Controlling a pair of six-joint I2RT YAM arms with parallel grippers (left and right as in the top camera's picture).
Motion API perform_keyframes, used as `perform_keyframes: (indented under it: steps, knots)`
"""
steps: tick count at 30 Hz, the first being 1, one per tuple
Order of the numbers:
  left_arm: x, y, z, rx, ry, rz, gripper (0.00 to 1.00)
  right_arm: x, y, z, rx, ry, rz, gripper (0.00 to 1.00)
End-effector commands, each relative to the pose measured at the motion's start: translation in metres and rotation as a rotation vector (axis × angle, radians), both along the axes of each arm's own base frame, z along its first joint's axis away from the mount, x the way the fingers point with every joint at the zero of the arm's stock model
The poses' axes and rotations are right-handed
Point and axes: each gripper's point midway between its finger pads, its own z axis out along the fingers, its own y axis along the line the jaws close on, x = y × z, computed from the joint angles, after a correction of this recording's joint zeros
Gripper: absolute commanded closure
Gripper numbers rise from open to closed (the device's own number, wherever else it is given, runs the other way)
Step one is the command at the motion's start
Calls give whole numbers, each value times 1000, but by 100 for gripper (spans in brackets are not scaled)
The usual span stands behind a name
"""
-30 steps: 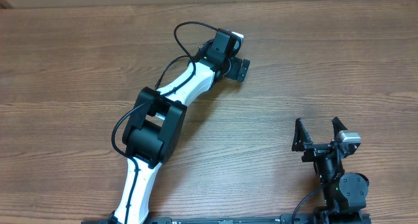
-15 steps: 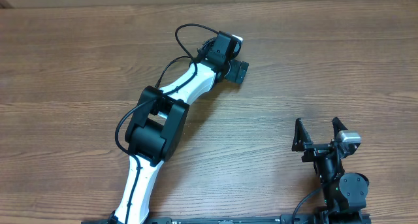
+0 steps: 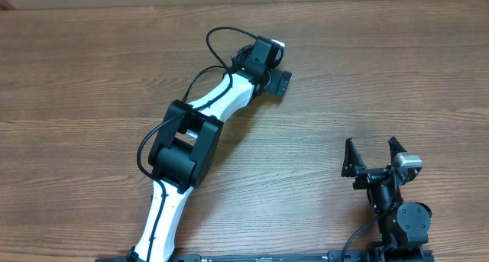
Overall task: Untangle cables
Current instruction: 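Lower the left gripper onto the coil and close on the cable loops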
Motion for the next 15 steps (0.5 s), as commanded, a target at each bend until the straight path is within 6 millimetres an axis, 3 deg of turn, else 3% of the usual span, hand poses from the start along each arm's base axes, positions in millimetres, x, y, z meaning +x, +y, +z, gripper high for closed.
perform_keyframes:
  steps: [1, 3, 7, 15]
  knots:
    - [-13, 3, -41, 36, 78, -14, 0, 0, 0, -1, 0, -5, 0, 0]
    - [-13, 3, -41, 36, 77, -15, 4, 0, 0, -1, -1, -5, 0, 0]
    - [-13, 3, -41, 35, 77, -15, 25, 0, 0, -1, -1, -5, 0, 0]
    - [-13, 3, -41, 52, 66, -42, 58, 0, 0, -1, 0, -5, 0, 0]
